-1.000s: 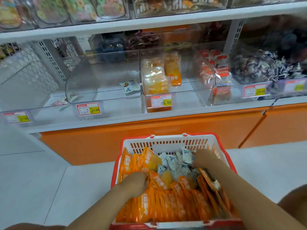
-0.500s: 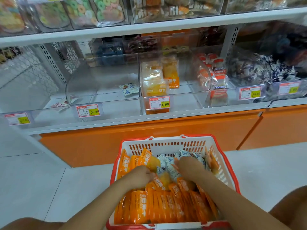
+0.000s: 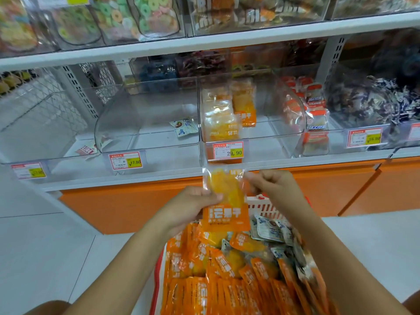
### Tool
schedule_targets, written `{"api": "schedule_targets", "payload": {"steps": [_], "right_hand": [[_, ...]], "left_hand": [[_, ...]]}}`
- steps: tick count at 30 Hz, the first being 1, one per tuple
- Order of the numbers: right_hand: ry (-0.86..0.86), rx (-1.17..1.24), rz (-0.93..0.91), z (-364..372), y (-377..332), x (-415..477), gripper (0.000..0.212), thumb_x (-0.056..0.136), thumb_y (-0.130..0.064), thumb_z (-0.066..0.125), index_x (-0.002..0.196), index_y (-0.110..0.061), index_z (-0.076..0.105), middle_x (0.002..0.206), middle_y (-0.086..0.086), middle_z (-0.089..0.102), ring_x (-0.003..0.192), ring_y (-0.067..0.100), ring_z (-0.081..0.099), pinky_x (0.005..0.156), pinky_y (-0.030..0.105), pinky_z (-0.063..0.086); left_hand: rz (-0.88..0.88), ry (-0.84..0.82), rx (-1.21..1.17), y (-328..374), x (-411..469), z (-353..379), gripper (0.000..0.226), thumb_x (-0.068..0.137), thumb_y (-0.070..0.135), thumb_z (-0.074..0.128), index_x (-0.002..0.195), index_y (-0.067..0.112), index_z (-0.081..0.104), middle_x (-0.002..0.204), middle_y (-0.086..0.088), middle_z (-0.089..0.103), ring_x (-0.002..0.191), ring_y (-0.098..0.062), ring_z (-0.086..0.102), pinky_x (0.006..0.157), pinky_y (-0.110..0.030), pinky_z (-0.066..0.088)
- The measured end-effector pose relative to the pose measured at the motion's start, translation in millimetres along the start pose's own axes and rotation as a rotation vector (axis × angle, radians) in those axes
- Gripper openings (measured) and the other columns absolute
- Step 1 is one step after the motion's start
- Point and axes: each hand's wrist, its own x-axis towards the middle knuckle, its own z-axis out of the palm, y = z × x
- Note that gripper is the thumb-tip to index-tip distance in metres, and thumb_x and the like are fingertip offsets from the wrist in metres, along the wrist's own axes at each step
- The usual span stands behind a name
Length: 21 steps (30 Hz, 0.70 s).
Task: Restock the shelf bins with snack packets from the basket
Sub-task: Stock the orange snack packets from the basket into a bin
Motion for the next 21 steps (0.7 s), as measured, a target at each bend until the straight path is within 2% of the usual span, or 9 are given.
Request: {"api": "schedule_targets", "payload": {"steps": [2,5,7,9,11,13,15,17,21], "right_hand": [[0.022,0.031,0.051,-6.5,0.0,8.6,0.047,0.069,-0.048,0.064,0.070,-0.001,0.058,0.060,0.001,0.059,0.057,0.009,0.054,0.062,0.019,0.046],[-0.173,0.159,0.134,-8.6,-6.1,16.9,0.038,0.068,-0.039,0.070,0.092,-0.009,0.065,0.080,0.002,0.072,0.072,0.012,0.067,0.069,0.025,0.053],[-0.192,0.164,0.130,-8.4,-15.0,23.8,0.034,0.070,-0.029,0.074,0.100,-0.013,0.068,0.088,0.005,0.073,0.077,0.013,0.069,0.068,0.023,0.054],[-0.043,0.110,0.090,-13.0,-24.4,37.8,0.024,0.077,-0.020,0.074,0.099,-0.013,0.068,0.087,0.004,0.072,0.074,0.011,0.068,0.066,0.021,0.054],[0.149,0.115,0.052,-23.2,-33.1,58.4,0.019,0.084,-0.015,0.070,0.102,-0.008,0.066,0.086,0.007,0.071,0.071,0.013,0.065,0.065,0.023,0.054],[0.314,0.101,0.019,-37.4,-38.6,84.1,0.012,0.087,-0.010,0.067,0.097,-0.006,0.062,0.075,0.006,0.067,0.060,0.008,0.060,0.058,0.020,0.050],[0.410,-0.059,0.002,-49.4,-40.8,114.1,0.007,0.087,-0.010,0.066,0.092,-0.010,0.061,0.067,-0.001,0.060,0.057,0.006,0.058,0.059,0.024,0.050],[0.446,-0.232,0.004,-58.3,-40.0,146.6,0.008,0.086,-0.013,0.068,0.092,-0.011,0.063,0.069,0.000,0.060,0.067,0.015,0.060,0.071,0.031,0.051],[0.445,-0.574,0.117,-60.4,-29.6,211.4,0.022,0.081,-0.015,0.072,0.101,-0.006,0.068,0.104,0.014,0.068,0.101,0.028,0.063,0.086,0.035,0.049]], "left_hand": [[0.122,0.034,0.027,17.4,-5.8,-1.6,0.020,0.088,0.028,0.061,0.092,0.012,0.073,0.091,-0.008,0.074,0.084,-0.018,0.070,0.082,-0.030,0.054],[0.270,0.185,0.052,37.2,-3.9,0.0,0.012,0.084,0.025,0.066,0.087,0.015,0.074,0.082,-0.004,0.074,0.075,-0.015,0.070,0.072,-0.028,0.055],[0.379,0.308,0.124,44.7,2.5,0.6,0.005,0.081,0.024,0.070,0.081,0.019,0.072,0.074,-0.003,0.071,0.068,-0.011,0.065,0.065,-0.028,0.053],[0.472,0.432,0.218,49.3,11.3,-1.1,0.003,0.084,0.025,0.068,0.087,0.025,0.071,0.081,0.003,0.070,0.074,-0.004,0.062,0.070,-0.022,0.050],[0.546,0.609,0.409,52.9,18.2,-6.5,0.017,0.091,0.029,0.060,0.107,0.028,0.066,0.106,0.011,0.066,0.095,0.002,0.057,0.085,-0.015,0.043],[0.579,0.752,0.626,55.2,24.4,-14.3,0.035,0.095,0.029,0.053,0.129,0.023,0.055,0.131,0.008,0.054,0.119,-0.004,0.047,0.098,-0.012,0.028],[0.521,0.760,0.736,52.9,31.5,-21.0,0.046,0.097,0.028,0.049,0.141,0.020,0.042,0.147,0.003,0.041,0.135,-0.011,0.034,0.101,-0.011,0.015],[0.441,0.701,0.794,46.7,39.5,-25.6,0.049,0.099,0.027,0.046,0.145,0.018,0.035,0.152,0.000,0.033,0.141,-0.013,0.026,0.100,-0.009,0.007],[0.428,0.625,0.949,38.7,48.0,-32.4,0.047,0.099,0.023,0.044,0.145,0.018,0.036,0.152,-0.002,0.033,0.143,-0.017,0.023,0.106,-0.014,0.002]]}}
